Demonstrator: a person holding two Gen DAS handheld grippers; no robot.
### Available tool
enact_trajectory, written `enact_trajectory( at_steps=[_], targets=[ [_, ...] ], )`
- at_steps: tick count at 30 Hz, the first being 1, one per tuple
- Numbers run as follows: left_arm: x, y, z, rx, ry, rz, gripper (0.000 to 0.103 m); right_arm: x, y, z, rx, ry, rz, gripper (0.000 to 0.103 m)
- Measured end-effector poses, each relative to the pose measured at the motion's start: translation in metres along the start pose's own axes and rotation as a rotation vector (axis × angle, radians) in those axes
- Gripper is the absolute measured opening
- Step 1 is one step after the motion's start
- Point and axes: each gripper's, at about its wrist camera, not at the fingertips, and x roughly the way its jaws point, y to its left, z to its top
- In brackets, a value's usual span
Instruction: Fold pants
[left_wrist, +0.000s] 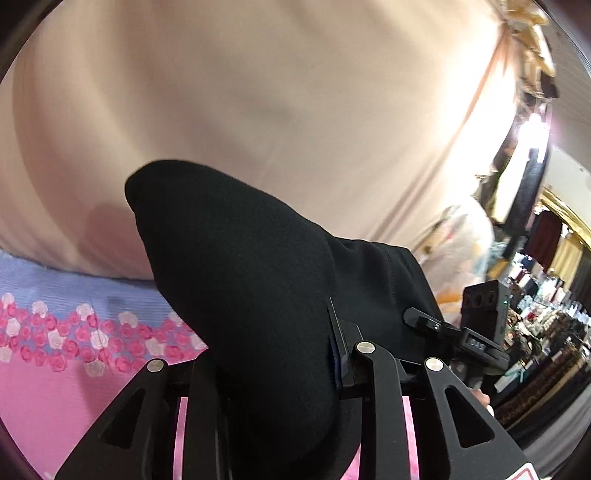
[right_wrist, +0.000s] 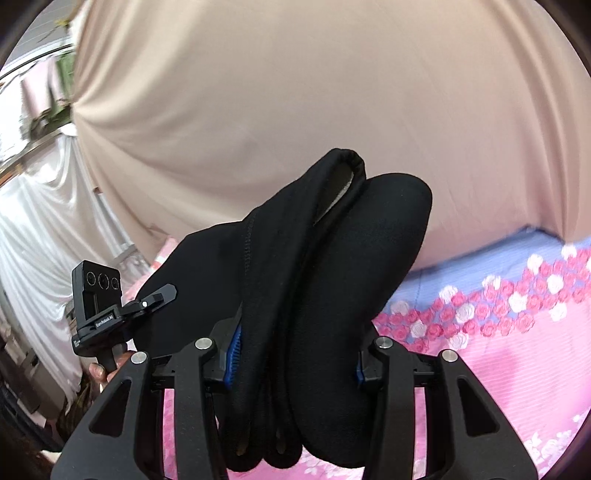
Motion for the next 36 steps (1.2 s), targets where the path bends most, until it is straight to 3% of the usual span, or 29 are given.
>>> enact_trajectory(
  at_steps=[6,14,20,29,36],
  targets=[
    [0.071,0.061,-0.018,-0.08,0.108,0.067,0.024,0.06,-0.057,-0.016,0.074,0.076,-0.061,0.042],
    [0.136,0.109,-0.05,-0.1,0.233,0.184,0.024,0.125,-0.117,-0.05,0.136,0.209,-0.138,0.042],
    [0.161,0.117,-0.077,-0.015,0.316,0.327,0.024,0.149,-0.124,-0.072,0.061,0.276,-0.235,0.042],
    [0.167,0.115,-0.088,0.075,0.351,0.404,0.028,0.158,-0.12,-0.081,-0.008,0.327,-0.293,0.044],
    [0.172,0.108,-0.094,0.141,0.349,0.474,0.044,0.166,-0.117,-0.087,-0.059,0.342,-0.336,0.055]
  ],
)
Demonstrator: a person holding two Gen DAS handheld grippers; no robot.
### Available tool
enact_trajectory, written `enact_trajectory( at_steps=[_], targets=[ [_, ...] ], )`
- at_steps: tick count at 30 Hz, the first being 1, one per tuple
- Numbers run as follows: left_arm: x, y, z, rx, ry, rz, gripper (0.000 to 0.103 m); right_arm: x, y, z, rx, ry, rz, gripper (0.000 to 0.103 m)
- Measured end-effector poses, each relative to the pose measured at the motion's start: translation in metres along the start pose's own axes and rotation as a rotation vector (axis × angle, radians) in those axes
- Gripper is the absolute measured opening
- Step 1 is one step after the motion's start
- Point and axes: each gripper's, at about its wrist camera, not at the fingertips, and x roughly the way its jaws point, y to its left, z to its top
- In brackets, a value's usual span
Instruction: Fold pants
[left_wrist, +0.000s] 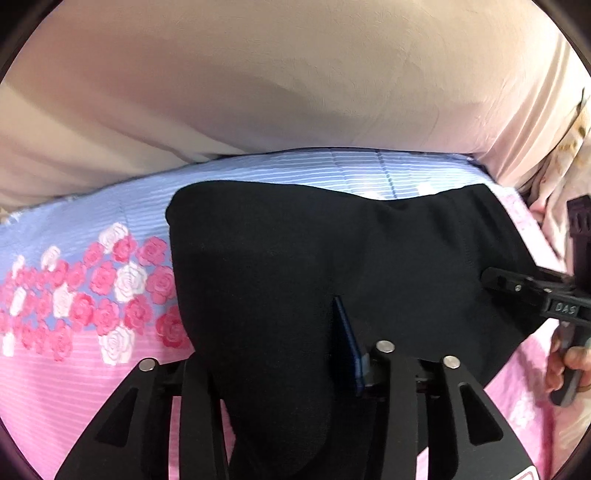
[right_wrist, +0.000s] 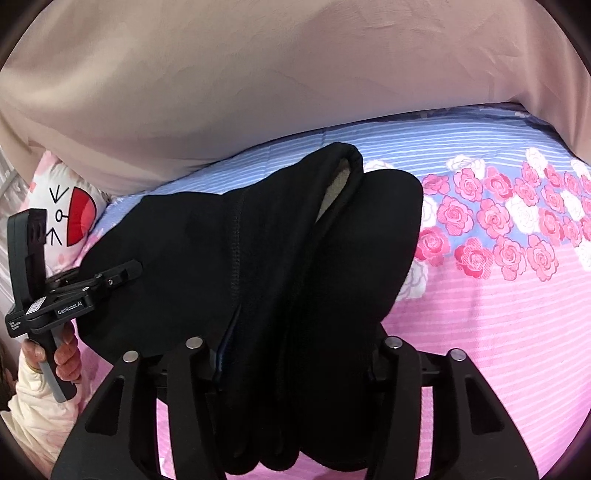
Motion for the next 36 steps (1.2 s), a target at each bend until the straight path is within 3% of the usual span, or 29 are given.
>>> enact_trajectory(
  at_steps=[4,7,8,9,13,16,17,18,20,23,25,27,30,32,36],
  targets=[
    [-0.002,-0.001,-0.002,0.008,0.001,0.033,0.051,-0.001,0.003,-0.003,-0.036,-0.002,-0.052,0.068],
    [-0.005,0.004,-0.005,-0.007,0.01,0.07,0.069,-0.008,0.004,-0.007,-0.061,-0.004,-0.085,0.075],
    [-0.007,0.006,-0.006,-0.01,0.007,0.094,0.081,-0.012,0.003,-0.01,-0.062,-0.005,-0.093,0.077],
    [-0.012,0.008,-0.009,-0.006,-0.003,0.144,0.091,-0.016,0.001,-0.011,-0.065,-0.007,-0.101,0.079],
    [-0.051,0.019,-0.026,0.053,-0.064,0.41,0.095,-0.047,-0.005,-0.022,-0.08,-0.034,-0.172,0.081],
    [-0.096,0.029,-0.039,0.09,-0.106,0.716,0.094,-0.08,0.0,-0.028,-0.122,-0.071,-0.384,0.081],
    [-0.111,0.031,-0.04,0.091,-0.124,0.778,0.094,-0.096,0.008,-0.031,-0.157,-0.105,-0.485,0.081],
    [-0.131,0.031,-0.04,0.075,-0.145,0.812,0.094,-0.107,0.016,-0.032,-0.174,-0.134,-0.51,0.079],
    [-0.165,0.03,-0.038,0.019,-0.194,0.771,0.094,-0.135,0.039,-0.033,-0.181,-0.2,-0.458,0.064],
    [-0.192,0.018,-0.033,-0.082,-0.225,0.535,0.097,-0.136,0.082,-0.039,-0.225,-0.196,-0.321,0.039],
    [-0.179,0.01,-0.034,-0.117,-0.164,0.4,0.097,-0.115,0.1,-0.054,-0.287,-0.129,-0.298,0.027],
    [-0.152,0.005,-0.038,-0.147,-0.082,0.314,0.097,-0.081,0.107,-0.066,-0.318,-0.055,-0.287,0.023],
    [-0.111,-0.002,-0.035,-0.157,-0.041,0.351,0.097,-0.054,0.096,-0.055,-0.295,-0.05,-0.314,0.022],
    [-0.083,-0.004,-0.027,-0.141,-0.019,0.406,0.097,-0.033,0.059,-0.04,-0.238,-0.026,-0.408,0.022],
    [-0.026,0.008,-0.035,-0.082,0.113,0.546,0.098,-0.038,0.017,-0.028,-0.055,-0.011,-0.237,0.031]
  ],
)
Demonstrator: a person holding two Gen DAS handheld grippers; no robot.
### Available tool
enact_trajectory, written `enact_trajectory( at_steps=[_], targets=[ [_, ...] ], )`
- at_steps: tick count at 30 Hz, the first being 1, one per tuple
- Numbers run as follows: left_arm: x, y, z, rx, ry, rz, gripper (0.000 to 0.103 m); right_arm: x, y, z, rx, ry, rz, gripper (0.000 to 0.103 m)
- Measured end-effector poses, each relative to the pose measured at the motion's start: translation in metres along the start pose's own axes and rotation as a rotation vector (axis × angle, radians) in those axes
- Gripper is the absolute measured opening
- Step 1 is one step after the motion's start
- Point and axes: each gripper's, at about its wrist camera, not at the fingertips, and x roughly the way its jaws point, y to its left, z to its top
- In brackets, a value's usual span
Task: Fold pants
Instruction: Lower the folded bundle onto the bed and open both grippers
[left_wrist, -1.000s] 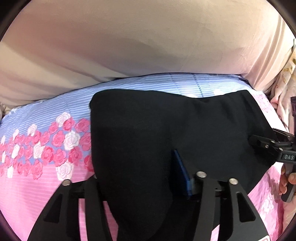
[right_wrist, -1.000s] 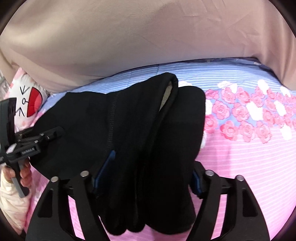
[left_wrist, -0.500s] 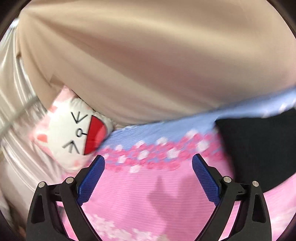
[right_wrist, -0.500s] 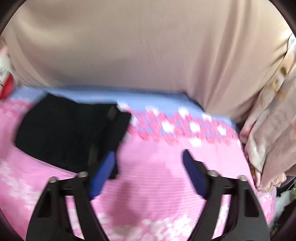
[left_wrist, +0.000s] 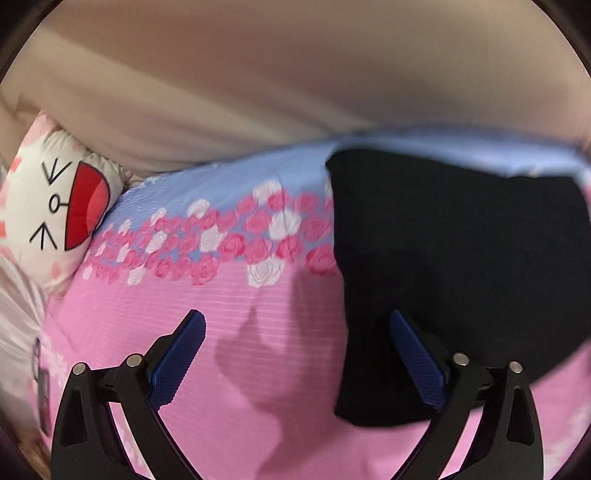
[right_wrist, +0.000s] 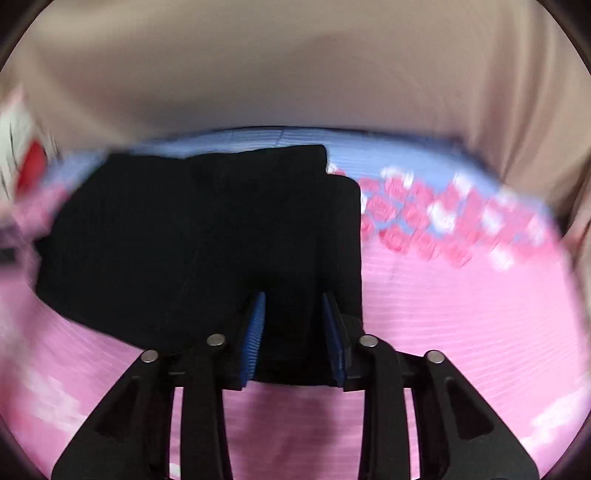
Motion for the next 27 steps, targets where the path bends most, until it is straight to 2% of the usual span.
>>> enact_trajectory(
  at_steps=[2,4,7,9,11,14,15,16,17,19,21,22,23,25,27],
  targets=[
    [0.008,0.011,-0.006,-0.021,0.001,-0.003,0.098,-0.013,0.009,0.002,-0.021,0.004,-0.012,0.031],
    [-0.004,0.028,-0.009,-0.059,-0.022,0.011,0.098,-0.035,0.021,0.004,-0.033,-0.043,-0.03,0.031],
    [-0.034,0.07,-0.019,-0.157,-0.11,0.033,0.098,-0.068,0.061,0.013,-0.104,-0.137,0.05,0.034],
    [-0.039,0.096,-0.022,-0.226,-0.113,0.071,0.098,-0.065,0.111,0.025,-0.2,-0.124,0.138,0.033],
    [-0.039,0.111,-0.023,-0.256,-0.093,0.073,0.098,-0.042,0.157,0.034,-0.29,-0.09,0.172,0.032],
    [-0.044,0.121,-0.032,-0.264,-0.084,0.067,0.098,0.027,0.216,0.043,-0.398,-0.004,0.117,0.032],
    [-0.043,0.121,-0.034,-0.255,-0.081,0.066,0.098,0.047,0.232,0.037,-0.41,0.045,0.111,0.035],
    [-0.044,0.121,-0.037,-0.247,-0.076,0.066,0.098,0.07,0.248,0.029,-0.446,0.05,0.057,0.038],
    [-0.043,0.123,-0.04,-0.242,-0.07,0.064,0.098,0.071,0.266,0.021,-0.527,-0.019,-0.003,0.039],
    [-0.045,0.122,-0.043,-0.235,-0.066,0.061,0.098,0.071,0.285,0.013,-0.633,-0.038,-0.078,0.038],
    [-0.046,0.122,-0.041,-0.221,-0.069,0.058,0.098,0.059,0.273,0.028,-0.578,-0.017,0.049,0.034],
    [-0.047,0.121,-0.039,-0.213,-0.078,0.058,0.098,0.05,0.259,0.039,-0.511,-0.03,0.089,0.034],
    [-0.049,0.12,-0.037,-0.209,-0.086,0.056,0.098,0.037,0.237,0.051,-0.432,-0.068,0.094,0.034],
    [-0.053,0.115,-0.028,-0.197,-0.108,0.039,0.098,0.031,0.19,0.067,-0.343,-0.097,0.024,0.034],
    [-0.055,0.104,-0.018,-0.173,-0.121,0.027,0.098,0.048,0.143,0.075,-0.278,-0.04,-0.042,0.034]
  ],
)
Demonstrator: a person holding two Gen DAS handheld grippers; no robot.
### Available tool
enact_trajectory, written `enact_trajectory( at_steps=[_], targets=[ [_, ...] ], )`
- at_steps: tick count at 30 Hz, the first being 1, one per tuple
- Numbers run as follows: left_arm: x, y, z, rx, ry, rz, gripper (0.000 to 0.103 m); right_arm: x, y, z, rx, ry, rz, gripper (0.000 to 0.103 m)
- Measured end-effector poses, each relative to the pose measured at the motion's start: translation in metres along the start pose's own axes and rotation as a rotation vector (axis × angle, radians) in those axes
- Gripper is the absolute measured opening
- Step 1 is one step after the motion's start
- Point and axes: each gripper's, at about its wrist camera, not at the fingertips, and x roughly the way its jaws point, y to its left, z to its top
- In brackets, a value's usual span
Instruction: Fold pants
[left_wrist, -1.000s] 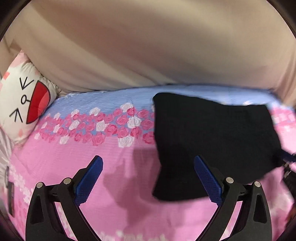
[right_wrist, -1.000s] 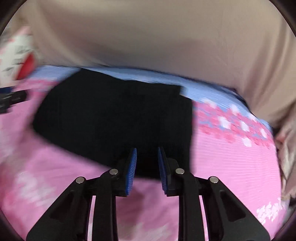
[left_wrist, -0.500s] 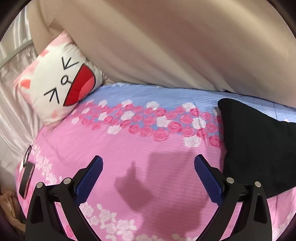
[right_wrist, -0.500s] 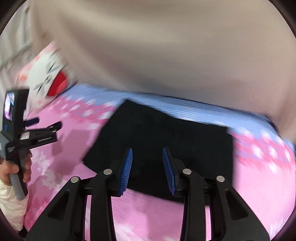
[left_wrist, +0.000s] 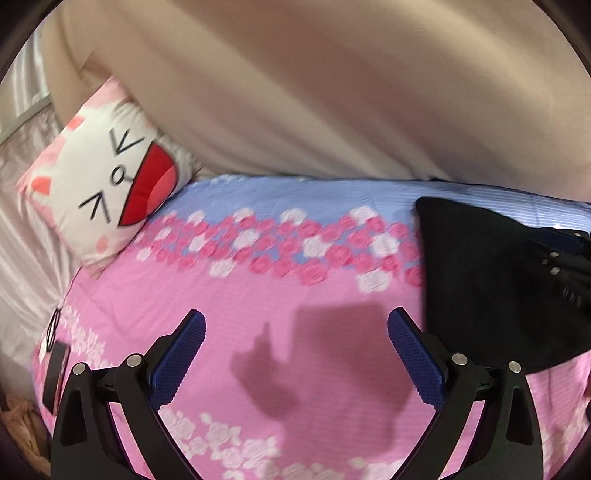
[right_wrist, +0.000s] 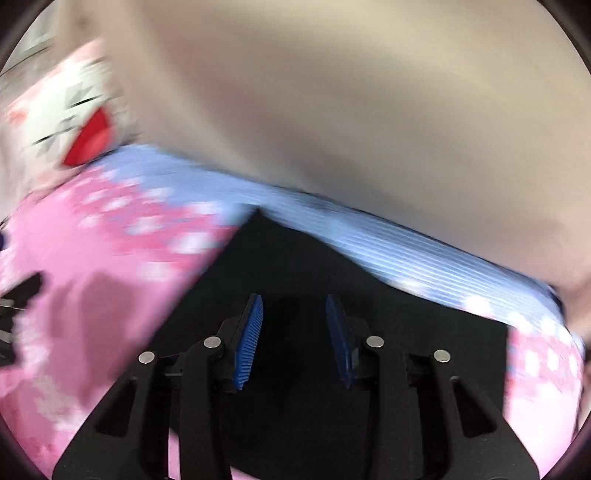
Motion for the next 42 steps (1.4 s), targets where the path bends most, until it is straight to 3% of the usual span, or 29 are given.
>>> enact_trajectory(
  at_steps=[1,2,3,4,5,6,9,12,14,17,21,23,25,26,29,31,33,36,38,40,41,42],
  targets=[
    [-0.001,-0.009,0.004,0.019,-0.01,-0.01,0.098,0.012,-0.025,-0.007,0.031,0.037,-0.046,0.034],
    [-0.003,-0.017,0.007,0.038,-0.02,-0.016,0.098,0.029,-0.058,-0.016,0.069,0.069,-0.036,0.025],
    [-0.003,-0.028,0.009,0.061,-0.031,-0.017,0.098,0.031,-0.084,-0.021,0.132,0.045,0.042,0.024],
    [-0.004,-0.039,0.011,0.087,-0.04,-0.019,0.098,0.029,-0.101,-0.021,0.198,0.057,0.063,0.018],
    [-0.004,-0.046,0.013,0.104,-0.045,-0.02,0.098,0.026,-0.108,-0.017,0.233,0.072,0.052,0.002],
    [-0.004,-0.055,0.013,0.122,-0.053,-0.02,0.098,0.021,-0.107,-0.014,0.247,0.072,0.053,0.001],
    [-0.003,-0.074,0.015,0.153,-0.057,-0.026,0.098,-0.006,-0.096,-0.01,0.234,0.029,0.091,0.008],
    [0.0,-0.084,0.015,0.157,-0.047,-0.04,0.098,0.013,-0.108,-0.016,0.188,0.099,-0.051,0.005],
    [0.001,-0.089,0.016,0.157,-0.041,-0.049,0.098,0.008,-0.124,-0.021,0.294,0.08,0.028,0.005],
    [0.003,-0.094,0.015,0.163,-0.037,-0.049,0.098,-0.032,-0.123,-0.027,0.29,0.005,-0.005,0.011],
    [0.008,-0.098,0.012,0.156,-0.013,-0.06,0.098,-0.058,-0.113,-0.064,0.239,0.025,0.002,0.011],
    [0.011,-0.101,0.009,0.155,0.002,-0.074,0.098,-0.046,-0.108,-0.084,0.196,0.058,-0.028,0.008],
    [0.017,-0.107,0.006,0.152,0.024,-0.085,0.098,-0.039,-0.114,-0.096,0.18,0.037,-0.063,0.022],
    [0.021,-0.111,0.005,0.154,0.03,-0.088,0.098,-0.04,-0.124,-0.095,0.217,0.042,-0.086,0.047],
    [0.05,-0.126,-0.002,0.192,0.067,-0.016,0.098,-0.059,-0.131,-0.092,0.286,0.023,-0.033,0.044],
    [0.056,-0.124,-0.007,0.185,0.072,-0.001,0.098,-0.084,-0.117,-0.096,0.251,-0.026,-0.046,0.043],
    [0.044,-0.112,-0.01,0.141,0.073,-0.034,0.097,-0.104,-0.104,-0.107,0.225,-0.05,-0.025,0.043],
    [0.022,-0.1,-0.017,0.097,0.064,-0.107,0.097,-0.1,-0.091,-0.12,0.179,0.001,-0.029,0.043],
    [0.009,-0.101,-0.024,0.102,0.078,-0.154,0.097,-0.089,-0.091,-0.13,0.207,0.049,-0.052,0.043],
    [-0.007,-0.102,-0.031,0.103,0.072,-0.203,0.097,-0.097,-0.092,-0.135,0.245,0.035,-0.039,0.046],
    [-0.017,-0.102,-0.034,0.103,0.061,-0.218,0.097,-0.106,-0.088,-0.137,0.258,0.006,-0.03,0.06],
    [-0.029,-0.101,-0.039,0.1,0.049,-0.23,0.097,-0.116,-0.084,-0.139,0.262,-0.021,-0.033,0.082]
  ],
)
